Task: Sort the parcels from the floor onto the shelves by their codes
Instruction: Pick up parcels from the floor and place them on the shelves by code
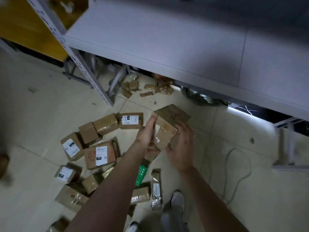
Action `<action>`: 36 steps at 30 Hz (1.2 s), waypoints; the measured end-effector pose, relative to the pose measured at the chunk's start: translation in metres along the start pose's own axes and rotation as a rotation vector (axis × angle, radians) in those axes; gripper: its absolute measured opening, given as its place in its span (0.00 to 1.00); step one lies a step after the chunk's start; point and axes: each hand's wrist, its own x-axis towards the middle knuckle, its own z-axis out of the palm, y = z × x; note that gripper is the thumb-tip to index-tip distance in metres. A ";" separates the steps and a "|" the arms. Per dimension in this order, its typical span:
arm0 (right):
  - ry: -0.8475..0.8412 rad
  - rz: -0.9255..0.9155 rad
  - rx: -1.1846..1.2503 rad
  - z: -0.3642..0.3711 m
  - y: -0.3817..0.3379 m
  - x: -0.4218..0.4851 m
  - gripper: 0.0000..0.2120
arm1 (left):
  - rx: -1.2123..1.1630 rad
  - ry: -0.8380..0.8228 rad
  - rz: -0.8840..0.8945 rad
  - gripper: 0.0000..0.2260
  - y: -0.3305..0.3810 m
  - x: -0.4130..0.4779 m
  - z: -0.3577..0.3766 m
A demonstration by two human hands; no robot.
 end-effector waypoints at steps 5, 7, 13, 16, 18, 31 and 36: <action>-0.097 -0.058 -0.042 -0.049 -0.086 -0.026 0.36 | -0.132 0.093 0.081 0.30 0.001 -0.093 -0.020; -0.147 -0.053 -0.049 -0.066 -0.113 -0.043 0.38 | -0.169 0.173 0.101 0.35 -0.008 -0.125 -0.032; 0.062 0.347 0.242 -0.127 -0.177 -0.106 0.37 | -0.224 0.171 0.218 0.47 -0.059 -0.219 -0.067; 0.244 0.540 0.385 -0.158 -0.209 -0.129 0.32 | -0.344 0.091 0.290 0.54 -0.080 -0.264 -0.080; 0.274 0.615 0.452 -0.179 -0.233 -0.138 0.27 | -0.395 0.074 0.338 0.48 -0.089 -0.293 -0.084; -0.141 0.498 0.860 -0.278 -0.338 -0.112 0.17 | -0.399 -0.240 0.632 0.56 -0.073 -0.405 -0.121; -0.130 0.486 0.978 -0.303 -0.356 -0.115 0.18 | -0.247 -0.286 0.702 0.57 -0.066 -0.434 -0.133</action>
